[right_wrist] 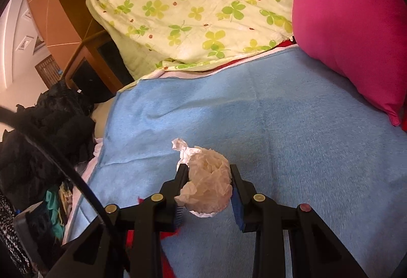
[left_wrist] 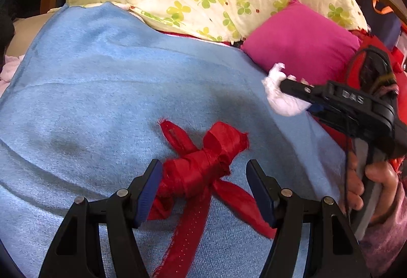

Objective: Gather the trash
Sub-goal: 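Close the left tool on the red ribbon while the right tool holds the tissue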

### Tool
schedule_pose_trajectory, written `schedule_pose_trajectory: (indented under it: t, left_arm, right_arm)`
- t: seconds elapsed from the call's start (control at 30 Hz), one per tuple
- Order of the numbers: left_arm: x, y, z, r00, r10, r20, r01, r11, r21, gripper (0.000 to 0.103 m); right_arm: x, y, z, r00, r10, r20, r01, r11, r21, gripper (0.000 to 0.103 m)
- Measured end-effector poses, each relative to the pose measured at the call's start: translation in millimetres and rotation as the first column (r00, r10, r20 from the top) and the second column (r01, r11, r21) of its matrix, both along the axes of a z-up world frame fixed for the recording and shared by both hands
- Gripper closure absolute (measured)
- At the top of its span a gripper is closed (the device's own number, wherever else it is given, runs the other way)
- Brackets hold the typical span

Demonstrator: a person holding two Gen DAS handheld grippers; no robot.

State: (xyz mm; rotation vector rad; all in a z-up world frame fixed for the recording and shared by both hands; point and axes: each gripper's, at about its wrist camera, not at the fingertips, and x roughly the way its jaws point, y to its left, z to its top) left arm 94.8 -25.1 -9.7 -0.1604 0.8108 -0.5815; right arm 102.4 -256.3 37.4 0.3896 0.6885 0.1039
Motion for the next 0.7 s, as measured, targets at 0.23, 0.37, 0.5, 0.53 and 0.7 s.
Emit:
schedule_pose_trajectory:
  t: [0.23,0.37,0.5,0.53,0.7]
  left_arm:
    - [0,-3,-3,0.998,0.055,0.025,-0.056,0.997,0.044,0.020]
    - [2,-12,-8,0.999,0.033,0.010,-0.034,0.997,0.075,0.020]
    - [-1,-15,-11,0.999,0.037,0.021,-0.039,0.993,0.109,0.021]
    - [-2,-15,-11,0.999,0.042,0.022,-0.044,0.992,0.116,0.027]
    - [-2,-15,-12,0.998,0.065,0.019,-0.067,0.987,0.148,0.063]
  right_arm:
    - [-26,-11,16,1.000,-0.004,0.028,0.000,0.993,0.120,0.070]
    - [-43,-14,21,0.999,0.000,0.037,-0.007,0.986,0.168,0.070]
    - [-57,-10,22,0.999,0.017,0.035,-0.023,0.983,0.183,0.070]
    - [-62,-8,22,0.999,0.023,0.033,-0.029,0.983,0.181,0.070]
    - [-79,0,24,0.998,0.043,0.040,-0.048,0.988,0.149,0.070]
